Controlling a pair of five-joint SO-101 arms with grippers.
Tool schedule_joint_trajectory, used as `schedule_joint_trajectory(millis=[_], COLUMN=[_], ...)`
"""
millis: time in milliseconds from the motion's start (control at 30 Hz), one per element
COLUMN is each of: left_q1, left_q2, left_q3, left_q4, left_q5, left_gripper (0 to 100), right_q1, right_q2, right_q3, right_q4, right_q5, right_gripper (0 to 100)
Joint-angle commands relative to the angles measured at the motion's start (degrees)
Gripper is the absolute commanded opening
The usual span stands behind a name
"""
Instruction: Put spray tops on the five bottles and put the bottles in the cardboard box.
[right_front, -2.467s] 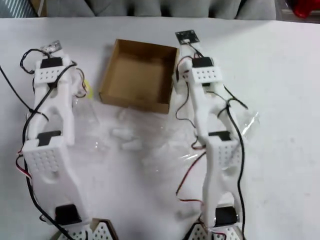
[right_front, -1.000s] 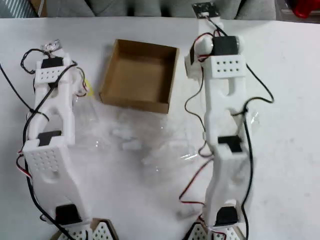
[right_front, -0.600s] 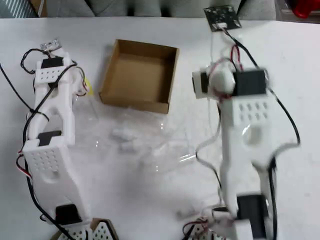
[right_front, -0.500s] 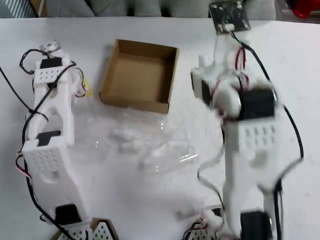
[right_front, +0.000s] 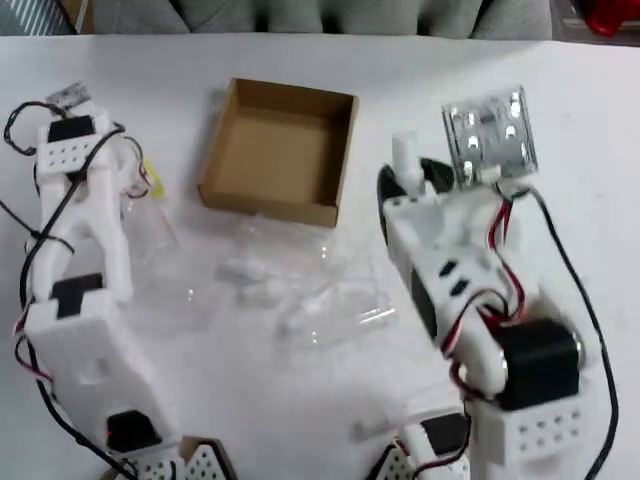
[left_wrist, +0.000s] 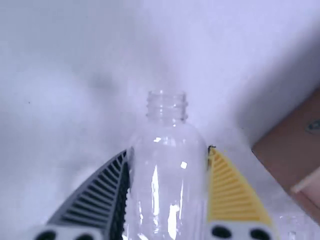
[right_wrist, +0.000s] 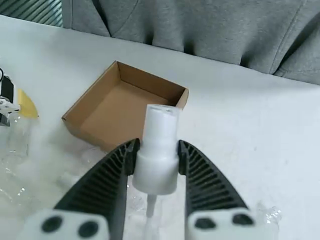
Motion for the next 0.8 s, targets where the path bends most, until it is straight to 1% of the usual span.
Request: schedule_joint_trajectory(millis=[0,67,167,233,333,400,500,567,633,667,767], left_q1=[2.3,4.6,8.9,11.7,16.1,18.7,21.4,23.0,24.7,25.5,26.5], left_q2=[-12.9,-18.9,-28.2,-34.2,-42.2,-47.2,-53.8,-58.0,-62.5,-65.2,-73.9], left_q3=[4.1,7.1,11.4,14.2,17.2,18.5,20.1,22.9,28.0,31.3,41.8], left_q4=[-2.3,-2.4,-2.4,-2.4,-2.5,-2.5,-2.5,-3.3,-6.2,-8.0,-15.9], left_q5=[-0.6,-0.6,-0.5,-0.5,-0.5,-0.6,-1.1,-6.1,-12.4,-14.0,-13.5], left_gripper=[2,2,2,2,2,2,2,2,2,2,2], right_q1=[4.2,7.1,8.3,8.5,8.3,8.0,3.9,0.7,-0.9,-1.5,-2.7], right_q2=[-4.5,-6.9,-10.8,-13.0,-14.3,-13.4,-10.4,-8.3,-7.0,-6.8,-7.2], right_q3=[1.5,2.5,4.0,4.4,4.6,4.7,4.2,4.2,4.3,4.3,4.7], right_q4=[-1.5,-1.5,-0.9,0.3,-0.6,-1.5,-1.7,-4.1,-6.0,-6.2,-6.2], right_q5=[4.5,7.7,11.5,12.0,11.4,9.1,6.1,4.5,1.5,-0.4,-6.3], right_gripper=[1.5,1.6,1.6,1.8,1.8,1.7,1.8,1.6,1.6,1.6,1.6])
